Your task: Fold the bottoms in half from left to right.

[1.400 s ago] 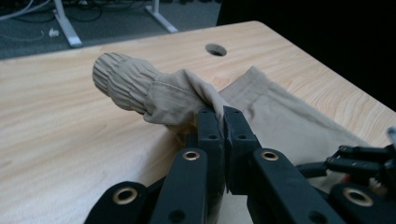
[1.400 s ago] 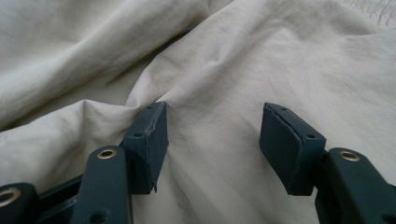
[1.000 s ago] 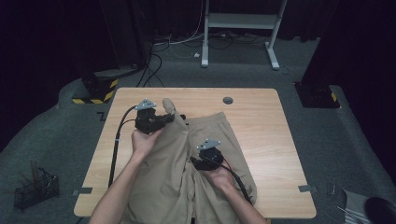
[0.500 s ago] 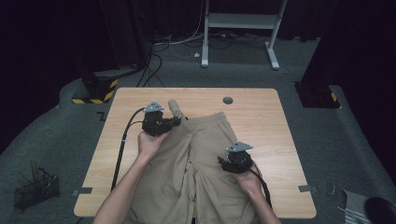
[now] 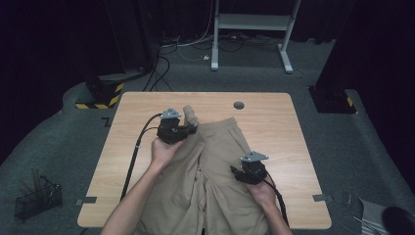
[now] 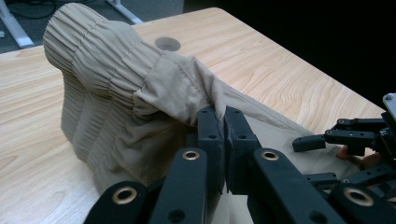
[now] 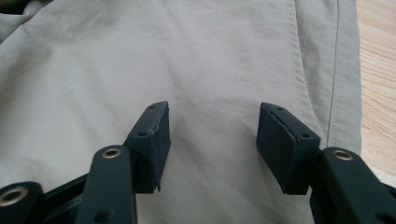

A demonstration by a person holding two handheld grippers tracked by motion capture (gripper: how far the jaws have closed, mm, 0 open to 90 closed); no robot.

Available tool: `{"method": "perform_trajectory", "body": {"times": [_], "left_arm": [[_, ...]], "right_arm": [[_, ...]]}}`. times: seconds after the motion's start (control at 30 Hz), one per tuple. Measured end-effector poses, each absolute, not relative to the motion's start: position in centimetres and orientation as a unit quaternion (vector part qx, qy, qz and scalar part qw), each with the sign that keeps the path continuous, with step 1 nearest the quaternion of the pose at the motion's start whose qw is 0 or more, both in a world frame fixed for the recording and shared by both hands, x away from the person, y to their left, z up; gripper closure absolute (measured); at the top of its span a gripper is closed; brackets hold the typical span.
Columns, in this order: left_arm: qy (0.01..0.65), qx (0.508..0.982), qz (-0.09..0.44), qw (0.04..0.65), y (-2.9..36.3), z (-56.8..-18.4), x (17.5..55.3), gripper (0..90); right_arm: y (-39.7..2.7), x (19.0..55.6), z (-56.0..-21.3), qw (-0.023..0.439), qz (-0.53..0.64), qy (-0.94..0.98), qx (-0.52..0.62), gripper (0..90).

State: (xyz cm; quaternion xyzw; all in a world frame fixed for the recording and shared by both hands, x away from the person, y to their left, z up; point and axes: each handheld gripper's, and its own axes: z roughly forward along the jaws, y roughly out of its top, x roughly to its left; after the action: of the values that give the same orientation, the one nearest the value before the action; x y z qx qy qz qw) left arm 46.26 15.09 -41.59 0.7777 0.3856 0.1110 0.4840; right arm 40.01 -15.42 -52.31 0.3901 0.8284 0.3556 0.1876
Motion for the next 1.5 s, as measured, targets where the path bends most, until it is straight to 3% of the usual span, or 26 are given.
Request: {"method": "perform_trajectory", "body": {"times": [1.5], "left_arm": [[0.331,0.804,0.044,0.492,5.4,-43.4,48.1,86.6]], "right_arm": [[-15.4,40.0,-52.3,0.188,0.354,0.825,0.399,40.4]]}}
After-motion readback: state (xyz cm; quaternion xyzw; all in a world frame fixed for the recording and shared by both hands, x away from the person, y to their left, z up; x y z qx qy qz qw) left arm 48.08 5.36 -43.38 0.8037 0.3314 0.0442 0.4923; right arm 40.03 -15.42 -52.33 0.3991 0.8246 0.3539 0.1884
